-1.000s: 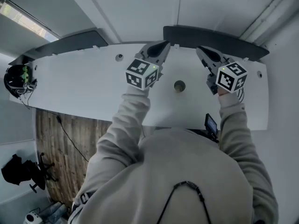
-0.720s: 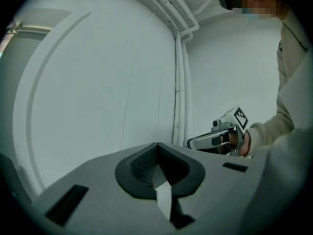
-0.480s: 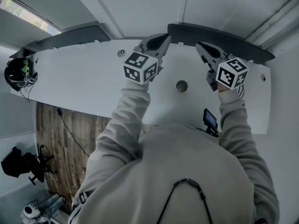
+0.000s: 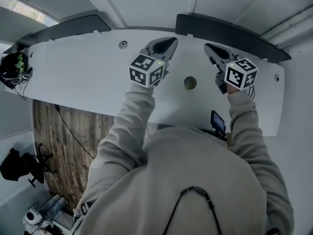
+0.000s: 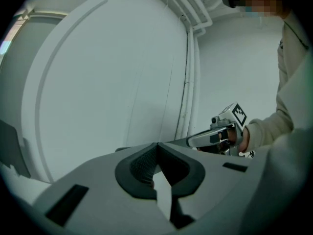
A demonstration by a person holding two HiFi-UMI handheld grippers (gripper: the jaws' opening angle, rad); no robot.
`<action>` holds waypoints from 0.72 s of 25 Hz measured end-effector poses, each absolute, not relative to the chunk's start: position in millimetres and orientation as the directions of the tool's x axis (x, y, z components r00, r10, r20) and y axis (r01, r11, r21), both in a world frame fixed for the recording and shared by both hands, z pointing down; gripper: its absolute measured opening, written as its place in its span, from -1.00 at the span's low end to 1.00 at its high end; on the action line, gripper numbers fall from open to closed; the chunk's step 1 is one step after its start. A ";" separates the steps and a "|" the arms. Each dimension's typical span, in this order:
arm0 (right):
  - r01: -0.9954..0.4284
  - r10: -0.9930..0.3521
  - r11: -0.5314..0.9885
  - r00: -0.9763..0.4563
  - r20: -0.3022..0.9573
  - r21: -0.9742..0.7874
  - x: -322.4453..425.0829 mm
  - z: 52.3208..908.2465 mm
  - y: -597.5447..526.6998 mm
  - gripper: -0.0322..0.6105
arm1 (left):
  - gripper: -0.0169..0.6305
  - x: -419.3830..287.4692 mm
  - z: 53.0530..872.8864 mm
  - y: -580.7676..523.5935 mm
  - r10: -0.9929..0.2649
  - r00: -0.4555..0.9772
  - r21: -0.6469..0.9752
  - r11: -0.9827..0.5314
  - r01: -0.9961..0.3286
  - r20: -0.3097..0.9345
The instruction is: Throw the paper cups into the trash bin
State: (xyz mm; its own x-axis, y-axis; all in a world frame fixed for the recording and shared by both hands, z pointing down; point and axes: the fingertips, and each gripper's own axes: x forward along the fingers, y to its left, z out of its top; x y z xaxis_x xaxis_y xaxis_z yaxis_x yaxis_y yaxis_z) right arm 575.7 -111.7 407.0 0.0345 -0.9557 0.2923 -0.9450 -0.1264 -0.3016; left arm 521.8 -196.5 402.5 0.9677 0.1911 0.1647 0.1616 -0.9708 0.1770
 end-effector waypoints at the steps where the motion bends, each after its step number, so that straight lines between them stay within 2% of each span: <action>1: -0.943 -0.950 -0.133 0.032 0.312 -0.306 574.2 417.8 -112.8 -0.84 | -0.94 520.0 411.9 -195.2 0.196 0.964 0.182 -0.970 0.164 0.178; 14: -0.888 -0.813 -0.197 -0.089 0.575 -0.416 541.8 562.2 -87.7 -0.83 | -0.94 495.3 527.7 -190.7 0.194 0.930 0.329 -0.940 0.086 0.312; 18: -0.867 -0.777 -0.197 -0.147 0.612 -0.458 526.0 594.2 -83.5 -0.61 | -0.94 488.8 556.0 -180.2 0.207 0.919 0.362 -0.929 0.077 0.337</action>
